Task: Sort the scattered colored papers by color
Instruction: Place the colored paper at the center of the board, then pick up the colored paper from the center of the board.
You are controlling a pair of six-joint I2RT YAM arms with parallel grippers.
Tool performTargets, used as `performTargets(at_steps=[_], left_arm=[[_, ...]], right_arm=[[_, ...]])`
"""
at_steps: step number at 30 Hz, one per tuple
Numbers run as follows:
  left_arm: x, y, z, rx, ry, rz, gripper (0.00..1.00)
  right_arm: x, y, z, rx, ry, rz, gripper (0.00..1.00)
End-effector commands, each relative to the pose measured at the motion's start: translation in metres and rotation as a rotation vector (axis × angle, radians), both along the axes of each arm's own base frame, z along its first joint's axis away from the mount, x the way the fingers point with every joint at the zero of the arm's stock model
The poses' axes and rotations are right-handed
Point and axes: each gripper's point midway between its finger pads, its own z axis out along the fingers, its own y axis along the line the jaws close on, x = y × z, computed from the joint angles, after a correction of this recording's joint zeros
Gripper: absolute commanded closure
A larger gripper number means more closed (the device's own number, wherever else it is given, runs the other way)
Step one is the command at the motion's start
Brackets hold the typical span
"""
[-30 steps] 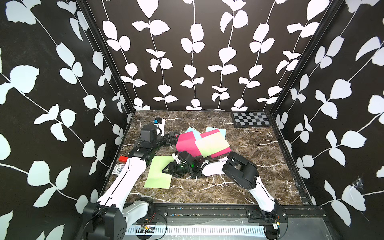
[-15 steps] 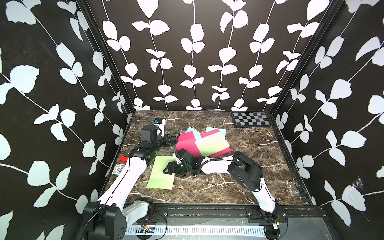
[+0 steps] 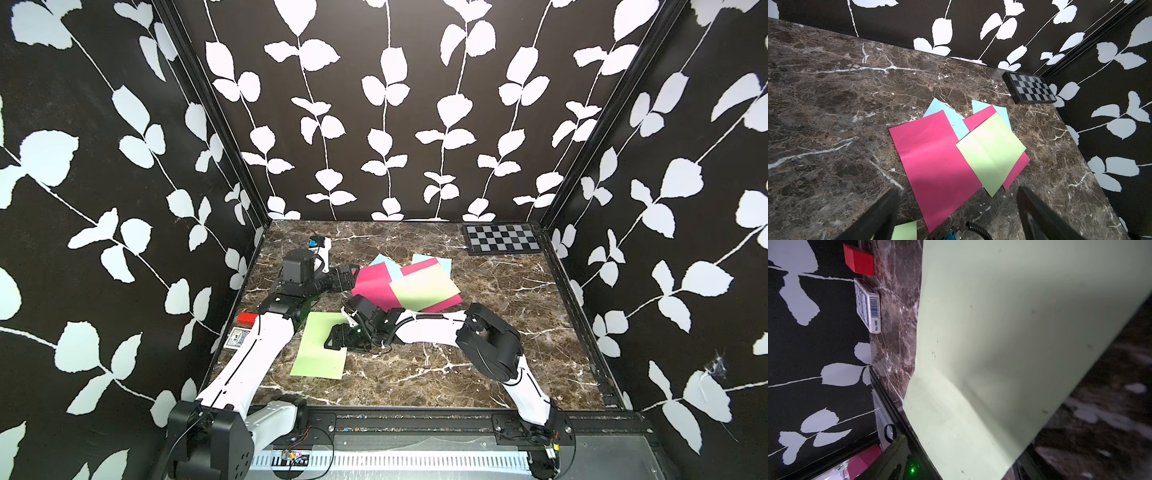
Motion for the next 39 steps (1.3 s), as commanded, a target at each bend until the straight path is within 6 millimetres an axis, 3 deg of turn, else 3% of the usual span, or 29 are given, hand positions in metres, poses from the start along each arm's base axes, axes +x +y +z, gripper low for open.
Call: performTargets(at_steps=[1,10,17,23,30,31,34,39], left_arm=[[-0.001,0.000,0.002,-0.007,-0.018,0.001,0.10],[0.000,0.003,0.001,0.003,-0.018,0.015,0.10],[0.004,0.004,-0.009,0.014,0.004,0.027,0.09],[0.011,-0.004,-0.027,-0.005,0.056,0.001,0.13],[0.024,-0.032,-0.055,-0.120,0.153,-0.077,0.24],[0.025,-0.039,-0.060,-0.125,0.165,-0.095,0.25],[0.031,-0.065,-0.073,-0.114,0.200,-0.164,0.29],[0.053,-0.107,-0.089,-0.112,0.266,-0.260,0.45]], right_arm=[[-0.005,-0.021,-0.018,-0.124,0.005,-0.021,0.22],[-0.005,-0.032,-0.002,-0.104,-0.033,-0.029,0.21],[-0.007,-0.057,0.026,-0.114,-0.111,-0.035,0.21],[0.015,-0.104,0.076,-0.177,-0.305,-0.079,0.21],[0.069,-0.192,0.082,-0.251,-0.351,-0.248,0.23],[0.078,-0.204,0.092,-0.219,-0.357,-0.288,0.23],[0.093,-0.230,0.089,-0.209,-0.338,-0.354,0.24],[0.109,-0.253,0.081,-0.178,-0.303,-0.433,0.23]])
